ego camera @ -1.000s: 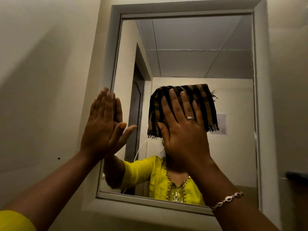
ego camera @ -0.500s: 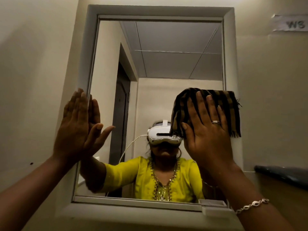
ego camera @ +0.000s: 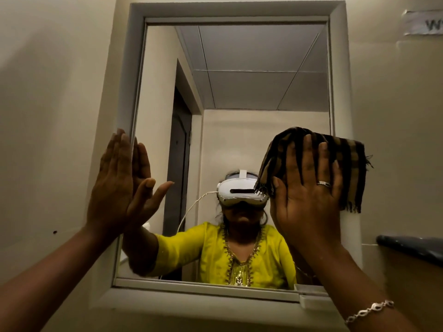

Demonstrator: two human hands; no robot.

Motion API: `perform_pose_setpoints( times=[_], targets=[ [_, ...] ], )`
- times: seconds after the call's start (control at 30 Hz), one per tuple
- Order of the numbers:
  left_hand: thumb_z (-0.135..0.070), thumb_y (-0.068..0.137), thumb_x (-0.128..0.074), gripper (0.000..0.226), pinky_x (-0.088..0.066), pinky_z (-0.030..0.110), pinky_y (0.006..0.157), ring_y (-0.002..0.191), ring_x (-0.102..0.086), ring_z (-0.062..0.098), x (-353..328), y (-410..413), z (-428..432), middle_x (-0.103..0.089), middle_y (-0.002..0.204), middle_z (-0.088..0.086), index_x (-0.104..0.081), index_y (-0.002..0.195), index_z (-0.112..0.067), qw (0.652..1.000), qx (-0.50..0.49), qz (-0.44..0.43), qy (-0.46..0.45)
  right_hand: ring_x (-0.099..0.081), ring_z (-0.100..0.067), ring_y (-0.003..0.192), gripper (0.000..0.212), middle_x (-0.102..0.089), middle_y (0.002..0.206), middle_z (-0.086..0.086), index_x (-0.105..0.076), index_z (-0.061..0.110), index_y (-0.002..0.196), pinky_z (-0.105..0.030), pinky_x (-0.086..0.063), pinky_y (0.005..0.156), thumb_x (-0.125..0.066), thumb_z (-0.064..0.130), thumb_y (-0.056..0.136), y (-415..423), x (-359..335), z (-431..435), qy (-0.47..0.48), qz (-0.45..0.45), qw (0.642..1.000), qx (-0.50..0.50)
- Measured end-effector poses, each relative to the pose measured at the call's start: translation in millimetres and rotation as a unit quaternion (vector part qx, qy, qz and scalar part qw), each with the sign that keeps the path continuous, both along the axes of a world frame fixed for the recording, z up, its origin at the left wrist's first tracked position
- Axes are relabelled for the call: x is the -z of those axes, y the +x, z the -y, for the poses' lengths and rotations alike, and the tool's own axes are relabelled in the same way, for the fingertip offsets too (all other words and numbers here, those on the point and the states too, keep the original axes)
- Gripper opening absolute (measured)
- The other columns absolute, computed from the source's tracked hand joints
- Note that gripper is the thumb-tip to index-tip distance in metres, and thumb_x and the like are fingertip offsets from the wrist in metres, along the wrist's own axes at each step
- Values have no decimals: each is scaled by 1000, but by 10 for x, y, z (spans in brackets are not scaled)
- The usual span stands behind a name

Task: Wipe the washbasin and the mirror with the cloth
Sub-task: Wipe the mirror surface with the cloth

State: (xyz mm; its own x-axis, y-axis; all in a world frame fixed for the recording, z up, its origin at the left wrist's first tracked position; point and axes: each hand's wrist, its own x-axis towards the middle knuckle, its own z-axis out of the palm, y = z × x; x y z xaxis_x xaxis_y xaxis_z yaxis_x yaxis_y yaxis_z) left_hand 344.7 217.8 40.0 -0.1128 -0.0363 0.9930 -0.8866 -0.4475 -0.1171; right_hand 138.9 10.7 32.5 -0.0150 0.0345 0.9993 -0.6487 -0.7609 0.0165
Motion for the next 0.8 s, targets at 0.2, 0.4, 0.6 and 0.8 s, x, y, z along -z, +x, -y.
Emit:
perform_pose_setpoints(
  times=[0.2, 0.4, 0.6, 0.8],
  targets=[
    [-69, 88, -15, 97, -26, 58, 106, 135, -19, 43, 5, -103, -20, -20, 144, 34, -17, 135, 16, 1000, 29, 4, -2, -13, -35, 141, 58, -18, 153, -16, -24, 11, 146, -51, -12, 112, -20, 40, 95, 306, 145, -331, 14, -3, 1000, -11],
    [-68, 88, -20, 93, -19, 42, 114, 140, -14, 33, 21, 17, -38, -16, 148, 26, -19, 138, 11, 1000, 10, 9, 12, -11, -33, 140, 60, -21, 153, -14, -26, 12, 145, -49, -10, 111, -22, 41, 93, 709, 189, -736, 23, -20, 999, -27],
    [-63, 90, -17, 88, -21, 46, 113, 142, -13, 30, 32, 55, -47, -15, 150, 24, -15, 140, 9, 995, 97, 3, 10, -9, -32, 142, 63, -15, 155, -13, -21, 13, 146, -51, -10, 112, -28, 42, 91, 1039, 193, -1056, 0, -67, 995, -71],
    [-62, 91, -16, 83, -15, 37, 116, 142, -13, 28, 36, 89, -47, -15, 151, 20, -13, 141, 4, 989, 149, 13, 7, -10, -31, 142, 60, -18, 154, -13, -23, 12, 145, -50, -9, 112, -21, 38, 91, 1275, 147, -1326, -13, -86, 991, -99]
  ],
)
